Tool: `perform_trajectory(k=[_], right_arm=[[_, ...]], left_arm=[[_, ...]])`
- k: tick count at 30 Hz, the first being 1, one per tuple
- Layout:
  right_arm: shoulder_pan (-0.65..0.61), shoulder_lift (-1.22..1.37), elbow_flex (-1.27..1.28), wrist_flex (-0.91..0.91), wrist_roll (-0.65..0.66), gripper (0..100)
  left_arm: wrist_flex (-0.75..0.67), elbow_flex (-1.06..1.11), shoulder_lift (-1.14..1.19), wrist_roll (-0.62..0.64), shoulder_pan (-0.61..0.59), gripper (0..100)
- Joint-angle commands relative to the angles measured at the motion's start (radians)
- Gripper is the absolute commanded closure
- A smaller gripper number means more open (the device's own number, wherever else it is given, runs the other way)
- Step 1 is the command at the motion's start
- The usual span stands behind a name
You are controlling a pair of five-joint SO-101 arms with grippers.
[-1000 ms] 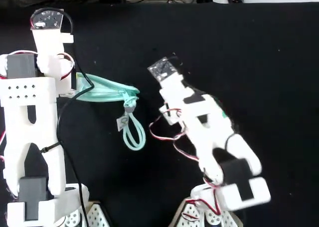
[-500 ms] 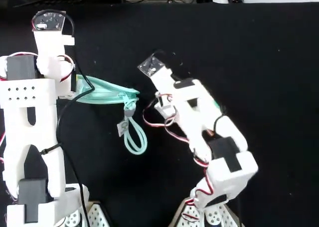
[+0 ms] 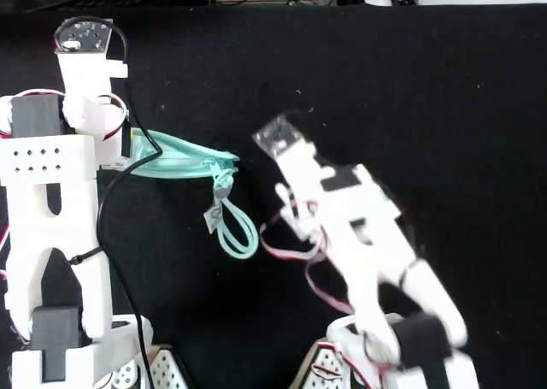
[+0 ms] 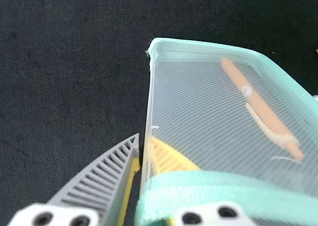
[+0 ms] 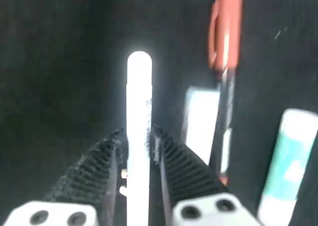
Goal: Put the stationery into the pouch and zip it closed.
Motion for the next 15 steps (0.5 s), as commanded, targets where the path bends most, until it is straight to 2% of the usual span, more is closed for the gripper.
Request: perform_trajectory(k=[1, 7, 12, 15], right_arm=[[0.009, -0.124, 0.114, 0.04, -0.002, 97.4], [0.009, -0.099, 0.145, 0.1, 0.109, 80.1], [-0.005, -0.056, 0.068, 0.1, 0.104, 81.8], [-0.051, -0.019, 0.021, 0.095, 0.052, 82.1]], left_arm=[[0.006, 0.007, 0.008, -0.009, -0.021, 97], [0.006, 0.004, 0.008, -0.008, -0.021, 97], [0.006, 0.007, 0.008, -0.006, -0.021, 97], [0.006, 0.007, 0.008, -0.006, -0.021, 97]])
